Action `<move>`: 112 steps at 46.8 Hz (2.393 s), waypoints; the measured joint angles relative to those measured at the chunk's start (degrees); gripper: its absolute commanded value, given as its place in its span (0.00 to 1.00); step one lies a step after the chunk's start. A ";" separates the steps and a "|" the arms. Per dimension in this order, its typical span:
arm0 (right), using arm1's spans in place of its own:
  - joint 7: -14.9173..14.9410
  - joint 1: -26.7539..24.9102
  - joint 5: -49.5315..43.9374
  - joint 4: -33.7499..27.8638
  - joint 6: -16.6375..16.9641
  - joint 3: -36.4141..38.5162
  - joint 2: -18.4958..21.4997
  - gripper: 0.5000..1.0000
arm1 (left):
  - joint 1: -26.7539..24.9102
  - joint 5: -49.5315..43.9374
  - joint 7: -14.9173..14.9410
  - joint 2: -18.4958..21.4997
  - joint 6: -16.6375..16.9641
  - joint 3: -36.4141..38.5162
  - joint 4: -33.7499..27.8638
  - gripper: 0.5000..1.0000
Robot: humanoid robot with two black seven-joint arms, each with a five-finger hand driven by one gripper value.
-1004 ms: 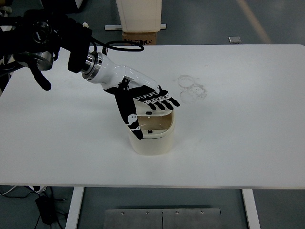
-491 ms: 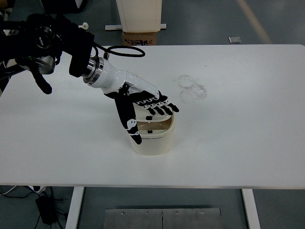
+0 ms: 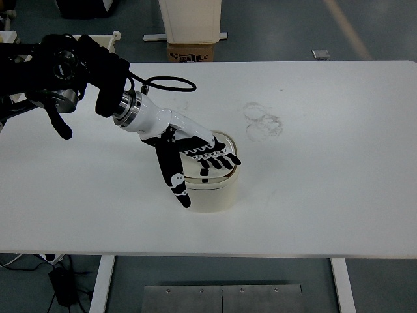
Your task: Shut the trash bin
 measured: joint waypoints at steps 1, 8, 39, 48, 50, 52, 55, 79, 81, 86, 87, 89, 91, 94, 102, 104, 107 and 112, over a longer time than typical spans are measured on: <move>0.00 0.00 0.00 0.00 -0.01 0.00 0.00 0.99 | 0.02 0.02 0.00 0.00 0.00 0.05 -0.01 1.00; 0.00 0.00 0.00 0.00 -0.05 0.00 0.00 0.99 | 0.59 0.09 0.00 -0.12 0.00 0.25 -0.19 1.00; 0.00 0.00 -0.04 0.00 -0.06 0.00 0.00 0.99 | 0.96 0.13 -0.02 0.02 0.01 1.11 -0.53 1.00; 0.00 0.00 -0.03 -0.01 -0.04 0.00 0.00 0.99 | -1.09 -0.46 0.03 0.37 -0.03 0.73 -0.30 1.00; 0.00 0.00 -0.02 0.00 -0.03 0.00 0.00 0.99 | -2.08 -0.64 0.03 0.47 -0.03 0.61 -0.05 1.00; 0.00 0.00 -0.01 -0.01 -0.02 0.00 0.00 0.99 | -2.87 -0.67 0.02 0.64 -0.02 0.35 0.33 1.00; 0.00 0.00 -0.01 0.00 -0.02 0.00 0.00 0.99 | -3.31 -0.77 -0.02 0.70 -0.03 -1.12 1.16 1.00; 0.02 0.00 -0.03 0.00 -0.05 0.00 0.00 0.99 | 6.27 -11.77 -1.06 0.12 2.29 -28.17 25.47 1.00; 0.02 0.00 -0.01 0.01 -0.05 0.01 0.00 0.99 | 8.04 -13.83 -1.07 0.26 3.21 -29.97 26.68 1.00; 0.01 0.00 -0.01 0.01 -0.04 0.00 0.00 0.99 | 12.76 -18.84 -1.15 0.96 4.89 -34.07 29.44 1.00; 0.01 0.01 0.00 0.01 -0.03 0.00 0.00 0.99 | 13.88 -19.87 -1.28 1.47 4.94 -34.95 29.92 1.00; 0.01 -0.01 0.00 0.00 -0.03 0.01 0.00 0.99 | 15.62 -21.03 -2.04 2.44 4.94 -36.07 30.91 1.00; 0.00 0.00 0.00 -0.01 -0.03 0.00 0.00 0.99 | 17.65 -22.10 -3.26 3.15 4.91 -37.31 32.75 1.00; 0.00 0.00 -0.01 0.01 -0.02 0.00 0.00 0.99 | 20.20 -23.27 -4.91 3.33 4.72 -38.83 35.48 1.00; 0.01 0.00 -0.02 -0.02 -0.04 0.00 -0.01 0.99 | 27.24 -30.47 -5.88 3.01 4.99 -43.44 40.58 1.00; 0.00 -0.01 -0.03 -0.02 -0.02 0.00 0.00 0.99 | 28.81 -32.26 -5.95 2.81 5.14 -44.30 41.09 1.00; 0.00 0.01 -0.03 -0.01 -0.03 0.00 0.00 0.99 | 31.39 -35.11 -6.04 1.95 5.33 -45.64 41.95 1.00; -0.01 0.01 0.03 -0.01 0.10 0.15 0.00 0.99 | 35.83 -38.80 -7.15 -0.46 5.71 -48.50 45.86 1.00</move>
